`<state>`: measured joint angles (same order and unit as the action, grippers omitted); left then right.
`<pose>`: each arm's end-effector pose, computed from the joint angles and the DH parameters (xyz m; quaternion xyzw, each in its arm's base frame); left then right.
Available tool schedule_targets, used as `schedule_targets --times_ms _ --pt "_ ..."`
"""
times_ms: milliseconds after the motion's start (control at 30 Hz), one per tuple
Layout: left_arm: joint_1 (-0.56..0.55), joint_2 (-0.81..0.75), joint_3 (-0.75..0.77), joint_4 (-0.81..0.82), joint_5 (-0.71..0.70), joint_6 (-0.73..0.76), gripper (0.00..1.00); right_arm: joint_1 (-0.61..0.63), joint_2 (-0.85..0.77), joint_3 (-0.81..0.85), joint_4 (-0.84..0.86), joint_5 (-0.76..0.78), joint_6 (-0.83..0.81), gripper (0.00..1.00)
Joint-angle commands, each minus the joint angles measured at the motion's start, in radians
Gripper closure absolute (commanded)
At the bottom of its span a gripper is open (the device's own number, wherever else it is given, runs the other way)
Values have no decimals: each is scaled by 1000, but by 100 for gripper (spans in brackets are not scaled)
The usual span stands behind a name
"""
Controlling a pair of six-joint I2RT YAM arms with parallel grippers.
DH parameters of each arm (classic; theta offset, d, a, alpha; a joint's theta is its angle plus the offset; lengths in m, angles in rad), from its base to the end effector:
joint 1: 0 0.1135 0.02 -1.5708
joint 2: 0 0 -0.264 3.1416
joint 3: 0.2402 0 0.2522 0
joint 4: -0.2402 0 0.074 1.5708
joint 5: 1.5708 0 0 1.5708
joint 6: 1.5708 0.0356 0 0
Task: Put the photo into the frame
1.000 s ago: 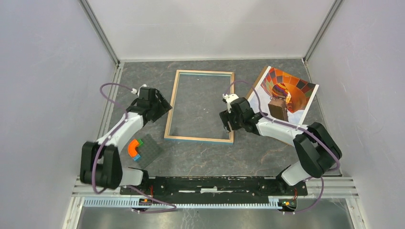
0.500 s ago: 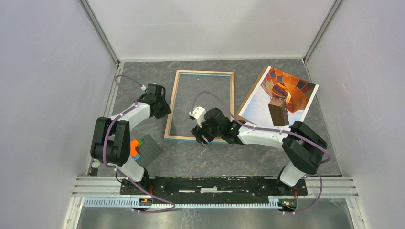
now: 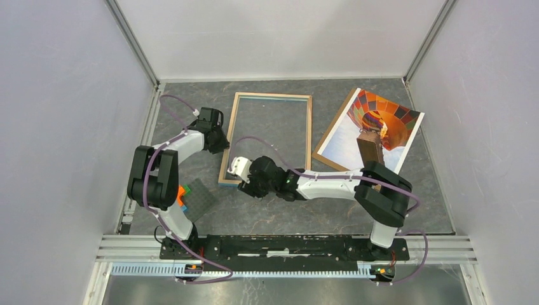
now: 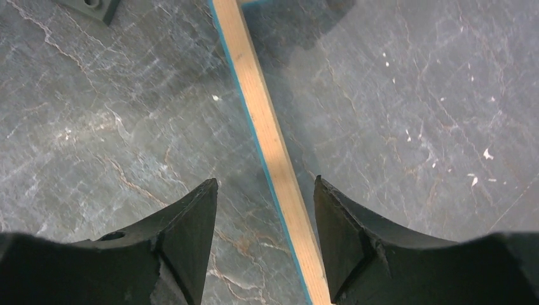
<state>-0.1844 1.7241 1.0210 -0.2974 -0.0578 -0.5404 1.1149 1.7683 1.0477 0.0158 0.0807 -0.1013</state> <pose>0.3396 -0.0613 0.1696 -0.1778 0.9426 -0.0738 0.2727 0.1694 0.3389 0.1849 -0.5043 0.7541 0.1715 0.3843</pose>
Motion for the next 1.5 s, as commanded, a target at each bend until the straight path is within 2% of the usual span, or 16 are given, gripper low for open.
schedule_targets --times_ms 0,267,600,867,1200,1467 --pt "8 21 11 -10 -28 49 64 45 52 84 32 151 -46 39" --pt "26 -8 -33 -5 -41 54 66 49 112 135 34 215 -37 54" --pt "28 -14 -39 -6 -45 59 70 49 175 172 18 236 -74 62" --pt "29 -6 -36 -34 -59 64 76 49 245 225 -44 304 -43 66" --pt "29 -6 -39 -39 -63 69 79 49 297 255 -74 455 49 68" --pt "30 -5 -39 -38 -58 72 80 39 311 269 -125 539 271 69"
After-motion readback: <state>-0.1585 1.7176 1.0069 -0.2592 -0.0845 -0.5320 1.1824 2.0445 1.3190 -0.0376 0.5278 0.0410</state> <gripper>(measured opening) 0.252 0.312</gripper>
